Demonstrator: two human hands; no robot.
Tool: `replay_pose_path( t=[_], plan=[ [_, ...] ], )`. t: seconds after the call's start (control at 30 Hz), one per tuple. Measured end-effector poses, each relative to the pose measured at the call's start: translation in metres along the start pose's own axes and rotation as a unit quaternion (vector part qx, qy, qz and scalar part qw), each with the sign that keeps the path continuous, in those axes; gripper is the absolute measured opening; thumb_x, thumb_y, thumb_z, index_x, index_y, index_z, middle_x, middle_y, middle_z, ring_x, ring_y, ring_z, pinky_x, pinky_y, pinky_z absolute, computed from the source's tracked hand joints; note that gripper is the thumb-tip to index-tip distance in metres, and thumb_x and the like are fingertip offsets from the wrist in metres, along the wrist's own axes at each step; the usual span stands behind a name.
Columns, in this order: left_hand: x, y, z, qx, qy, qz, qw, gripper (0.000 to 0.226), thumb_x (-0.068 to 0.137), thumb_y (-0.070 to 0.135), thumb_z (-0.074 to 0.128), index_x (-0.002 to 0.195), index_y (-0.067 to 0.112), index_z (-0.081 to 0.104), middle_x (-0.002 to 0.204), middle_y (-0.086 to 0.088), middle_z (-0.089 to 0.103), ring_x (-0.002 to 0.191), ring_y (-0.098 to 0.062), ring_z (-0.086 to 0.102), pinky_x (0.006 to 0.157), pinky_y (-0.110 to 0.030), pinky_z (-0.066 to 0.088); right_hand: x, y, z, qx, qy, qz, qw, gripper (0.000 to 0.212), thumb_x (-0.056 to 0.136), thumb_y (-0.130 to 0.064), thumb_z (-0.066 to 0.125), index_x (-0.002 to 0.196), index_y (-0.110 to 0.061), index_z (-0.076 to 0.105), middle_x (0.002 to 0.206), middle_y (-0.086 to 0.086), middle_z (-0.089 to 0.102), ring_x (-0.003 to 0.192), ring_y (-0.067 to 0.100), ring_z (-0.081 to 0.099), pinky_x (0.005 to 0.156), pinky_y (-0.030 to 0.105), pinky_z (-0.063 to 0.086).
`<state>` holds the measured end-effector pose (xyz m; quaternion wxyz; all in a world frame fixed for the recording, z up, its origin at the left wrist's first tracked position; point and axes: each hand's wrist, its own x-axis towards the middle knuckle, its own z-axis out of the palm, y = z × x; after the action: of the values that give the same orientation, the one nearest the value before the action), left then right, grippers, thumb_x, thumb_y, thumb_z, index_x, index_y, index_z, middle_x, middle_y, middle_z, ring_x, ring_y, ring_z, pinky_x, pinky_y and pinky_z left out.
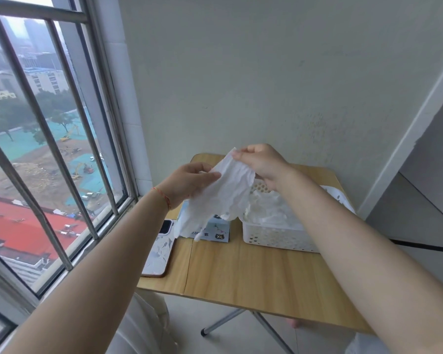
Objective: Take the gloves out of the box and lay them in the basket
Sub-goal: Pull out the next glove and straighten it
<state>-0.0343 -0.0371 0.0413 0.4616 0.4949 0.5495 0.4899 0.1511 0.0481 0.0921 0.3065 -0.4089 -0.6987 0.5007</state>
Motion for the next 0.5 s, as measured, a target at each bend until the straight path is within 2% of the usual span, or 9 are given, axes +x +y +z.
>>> replay_pose_path(
  t=[0.07,0.13,0.17,0.27,0.33,0.43,0.5],
  plan=[
    [-0.002,0.0,-0.001,0.017,-0.02,-0.012,1.0,0.041,0.071,0.036,0.081,0.1,0.007,0.073,0.099,-0.019,0.071,0.086,-0.029,0.065,0.085,-0.044,0.052,-0.001,-0.008,0.002,-0.014,0.056,-0.028,0.998,0.017,0.088,-0.029,0.065,0.084,-0.013,0.068,0.083,0.007,0.066,0.076,0.018,0.059,0.075,0.037,0.053],
    [-0.002,-0.003,-0.005,0.05,-0.038,-0.034,0.997,0.026,0.077,0.026,0.08,0.098,0.01,0.076,0.096,-0.014,0.074,0.084,-0.025,0.068,0.083,-0.041,0.055,-0.003,-0.018,0.004,-0.025,0.091,-0.042,0.995,0.017,0.089,-0.026,0.06,0.076,-0.015,0.06,0.069,-0.002,0.05,0.064,0.014,0.046,0.06,0.027,0.039],
    [-0.002,-0.004,-0.007,0.066,-0.049,-0.047,0.996,0.023,0.081,0.024,0.079,0.099,0.009,0.076,0.097,-0.012,0.075,0.087,-0.025,0.07,0.084,-0.042,0.056,-0.005,-0.022,0.004,-0.031,0.102,-0.046,0.993,0.017,0.089,-0.024,0.057,0.074,-0.016,0.053,0.064,-0.004,0.041,0.059,0.013,0.038,0.055,0.026,0.033],
    [-0.003,-0.01,-0.011,0.075,-0.038,-0.068,0.994,0.028,0.086,0.025,0.075,0.104,0.004,0.074,0.107,-0.013,0.074,0.102,-0.029,0.068,0.097,-0.044,0.052,-0.005,-0.027,0.006,-0.034,0.119,-0.045,0.991,0.03,0.087,-0.018,0.05,0.063,-0.02,0.031,0.055,-0.008,0.027,0.054,0.014,0.027,0.052,0.028,0.023],
    [-0.004,-0.012,-0.013,0.025,-0.017,-0.062,0.998,0.03,0.084,0.026,0.075,0.102,0.002,0.072,0.106,-0.014,0.072,0.1,-0.029,0.066,0.1,-0.041,0.05,-0.006,-0.028,0.007,-0.046,0.132,-0.041,0.989,0.033,0.086,-0.016,0.048,0.061,-0.02,0.026,0.053,-0.008,0.026,0.052,0.014,0.025,0.051,0.028,0.021],
    [-0.002,-0.014,-0.018,-0.079,-0.016,-0.06,0.995,0.039,0.085,0.028,0.069,0.112,0.0,0.066,0.106,-0.019,0.064,0.091,-0.029,0.061,0.087,-0.039,0.052,-0.004,-0.026,0.004,-0.054,0.15,-0.032,0.987,0.027,0.085,-0.013,0.046,0.064,-0.018,0.031,0.057,-0.003,0.03,0.052,0.015,0.029,0.05,0.026,0.023],
    [0.002,-0.015,-0.019,-0.114,-0.014,-0.069,0.991,0.042,0.09,0.029,0.065,0.119,-0.001,0.065,0.108,-0.018,0.066,0.091,-0.029,0.065,0.08,-0.036,0.055,-0.001,-0.021,-0.001,-0.053,0.159,-0.018,0.986,0.032,0.086,-0.011,0.047,0.06,-0.019,0.029,0.055,-0.003,0.032,0.049,0.015,0.029,0.047,0.023,0.022]
  ],
)
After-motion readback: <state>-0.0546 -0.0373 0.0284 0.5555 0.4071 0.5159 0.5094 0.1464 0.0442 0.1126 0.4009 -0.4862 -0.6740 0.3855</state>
